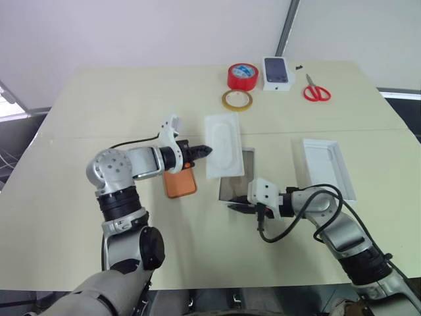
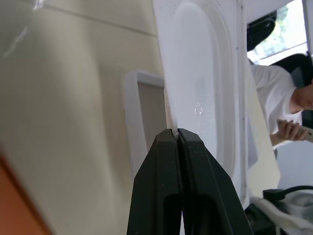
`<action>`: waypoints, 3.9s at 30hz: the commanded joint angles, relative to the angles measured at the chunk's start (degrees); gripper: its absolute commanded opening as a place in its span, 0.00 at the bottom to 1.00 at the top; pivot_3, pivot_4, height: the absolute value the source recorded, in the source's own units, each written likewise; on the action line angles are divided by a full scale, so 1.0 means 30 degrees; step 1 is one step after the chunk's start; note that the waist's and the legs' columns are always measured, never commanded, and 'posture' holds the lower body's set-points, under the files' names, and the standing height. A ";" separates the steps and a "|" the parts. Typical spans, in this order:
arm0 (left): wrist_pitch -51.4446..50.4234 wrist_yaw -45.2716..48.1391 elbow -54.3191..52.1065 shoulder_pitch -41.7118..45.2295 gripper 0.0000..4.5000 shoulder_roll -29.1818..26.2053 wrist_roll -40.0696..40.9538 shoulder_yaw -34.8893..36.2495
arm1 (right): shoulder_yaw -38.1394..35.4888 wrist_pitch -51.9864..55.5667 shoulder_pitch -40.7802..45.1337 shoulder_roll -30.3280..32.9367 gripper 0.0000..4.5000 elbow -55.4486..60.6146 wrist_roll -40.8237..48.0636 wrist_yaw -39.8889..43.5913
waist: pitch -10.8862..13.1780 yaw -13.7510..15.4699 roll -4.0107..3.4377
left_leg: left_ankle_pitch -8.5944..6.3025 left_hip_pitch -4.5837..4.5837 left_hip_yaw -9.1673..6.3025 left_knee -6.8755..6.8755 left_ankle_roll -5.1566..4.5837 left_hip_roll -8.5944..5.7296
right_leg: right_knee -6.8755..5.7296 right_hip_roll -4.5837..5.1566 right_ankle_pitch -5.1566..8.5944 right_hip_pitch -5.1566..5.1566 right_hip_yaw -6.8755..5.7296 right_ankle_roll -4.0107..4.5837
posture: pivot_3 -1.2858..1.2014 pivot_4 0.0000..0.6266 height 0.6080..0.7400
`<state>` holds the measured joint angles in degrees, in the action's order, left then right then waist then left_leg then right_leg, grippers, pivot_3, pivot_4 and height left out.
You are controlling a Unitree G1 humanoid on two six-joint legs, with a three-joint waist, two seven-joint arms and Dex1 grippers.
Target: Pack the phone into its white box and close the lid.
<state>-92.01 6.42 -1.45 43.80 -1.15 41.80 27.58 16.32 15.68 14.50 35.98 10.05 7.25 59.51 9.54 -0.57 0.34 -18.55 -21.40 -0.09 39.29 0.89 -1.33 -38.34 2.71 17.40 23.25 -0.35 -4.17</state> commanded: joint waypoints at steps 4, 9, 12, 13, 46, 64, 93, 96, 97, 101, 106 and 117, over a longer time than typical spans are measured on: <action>-0.0165 -0.0060 -0.1432 -0.0420 0.00 0.0284 0.0877 -0.0601 | -0.2811 0.0391 -0.0809 0.1661 0.53 0.2400 0.1927 0.0458 | 0.0002 0.0075 0.0003 | 0.0000 -0.0012 -0.0009 0.0000 -0.0001 -0.0002 | 0.0006 0.0001 0.0000 0.0000 0.0000 0.0000 | 0.52 0.24 1.00; -0.0165 -0.0104 -0.1809 -0.0993 0.00 0.0494 0.1034 -0.1187 | -0.5787 0.0058 -0.2778 0.4147 0.53 0.2946 0.2715 0.1063 | 0.0005 0.0271 0.0014 | -0.0002 -0.0007 -0.0013 -0.0015 -0.0005 -0.0005 | 0.0029 0.0000 0.0000 -0.0018 0.0001 0.0001 | 0.52 0.24 1.00; -0.0165 0.0043 -0.1781 -0.1171 0.00 0.0605 0.0981 -0.1575 | -0.7010 0.0096 -0.3335 0.4647 0.53 0.2143 0.2881 0.0747 | 0.0016 0.0276 0.0031 | -0.0002 -0.0001 -0.0012 -0.0022 -0.0004 0.0000 | 0.0027 -0.0005 0.0000 -0.0015 0.0002 0.0001 | 0.52 0.24 1.00; -0.0165 0.0029 -0.1608 -0.1183 0.00 0.0755 0.0942 -0.1592 | -0.7463 -0.0265 -0.3326 0.4645 0.53 0.1608 0.2817 0.0566 | 0.0015 0.0302 0.0029 | -0.0001 -0.0003 -0.0011 -0.0021 -0.0004 -0.0001 | 0.0025 -0.0005 -0.0001 -0.0015 0.0002 0.0002 | 0.52 0.24 1.00; 0.2097 0.3117 -0.1744 -0.0555 0.89 -0.0681 0.1218 -0.2985 | -0.6922 0.0527 -0.0211 0.0603 0.14 0.0805 0.4562 -0.2593 | 0.0013 0.0434 0.0032 | 0.0008 -0.0001 -0.0014 -0.0014 0.0009 0.0001 | 0.0017 -0.0013 -0.0005 -0.0013 0.0002 0.0010 | 0.52 0.24 1.00; 1.9776 1.3661 -0.1243 -0.5641 0.89 -0.9979 -0.5415 -0.8683 | -0.0260 0.4295 0.3120 -0.2724 0.01 0.0561 -0.1323 -0.7298 | 0.0002 0.0035 0.0023 | 0.0028 -0.0051 -0.0033 -0.0034 0.0036 0.0019 | 0.0040 -0.0024 -0.0025 0.0047 0.0003 0.0055 | 0.52 0.24 1.00; 2.1665 1.2356 -0.0207 -0.5452 0.89 -0.8231 -0.6586 -0.9292 | 0.2049 0.7802 0.5155 0.0469 0.01 0.2766 -0.3156 -0.3155 | -0.0023 -0.0042 0.0068 | -0.0049 -0.0046 -0.0031 -0.0027 -0.0104 0.0012 | 0.0059 -0.0002 -0.0027 0.0027 0.0002 0.0054 | 0.52 0.24 1.00; 2.1669 1.2330 -0.0167 -0.5424 0.89 -0.8258 -0.6616 -0.9293 | 0.1912 0.7785 0.5388 0.0570 0.01 0.2695 -0.3208 -0.3103 | -0.0022 -0.0024 0.0068 | -0.0037 -0.0048 -0.0031 -0.0028 -0.0084 0.0012 | 0.0058 -0.0002 -0.0027 0.0029 0.0002 0.0054 | 0.52 0.24 1.00; 2.1664 1.2291 -0.0169 -0.5404 0.89 -0.8221 -0.6584 -0.9261 | 0.1871 0.7601 0.5493 0.0542 0.01 0.2537 -0.3328 -0.3243 | -0.0023 -0.0029 0.0067 | -0.0034 -0.0048 -0.0030 -0.0028 -0.0078 0.0012 | 0.0058 -0.0002 -0.0027 0.0029 0.0002 0.0054 | 0.52 0.24 1.00; 2.1550 1.2177 -0.0225 -0.5378 0.89 -0.8097 -0.6513 -0.9303 | 0.1343 0.7307 0.5827 -0.0732 0.01 0.0956 -0.3382 -0.4712 | -0.0023 -0.0033 0.0068 | -0.0034 -0.0047 -0.0030 -0.0028 -0.0078 0.0012 | 0.0058 -0.0002 -0.0027 0.0029 0.0002 0.0054 | 0.52 0.24 1.00; 2.1390 1.2121 -0.0525 -0.5535 0.89 -0.7917 -0.6515 -0.9446 | 0.1979 0.6187 0.5082 -0.1304 0.01 -0.0756 -0.4145 -0.5547 | -0.0023 0.0000 0.0068 | -0.0028 -0.0051 -0.0028 -0.0029 -0.0067 0.0011 | 0.0056 -0.0003 -0.0027 0.0033 0.0002 0.0054 | 0.52 0.24 1.00; 2.0403 1.1820 -0.0804 -0.5844 0.89 -0.7746 -0.6646 -0.9993 | 0.1359 0.5291 0.4692 -0.1272 0.01 -0.0232 -0.3870 -0.4874 | -0.0037 -0.0125 0.0087 | -0.0054 -0.0010 -0.0029 -0.0029 -0.0112 0.0017 | 0.0054 -0.0008 -0.0027 -0.0007 0.0001 0.0053 | 0.52 0.24 1.00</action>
<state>-29.98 42.15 -2.03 26.29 -24.40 21.84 -1.69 22.11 31.74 27.69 33.47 9.60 -5.71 45.86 9.43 -0.95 0.60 -18.71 -21.43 -0.18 39.20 0.56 -1.27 -38.18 2.67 17.31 23.25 -0.35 -4.01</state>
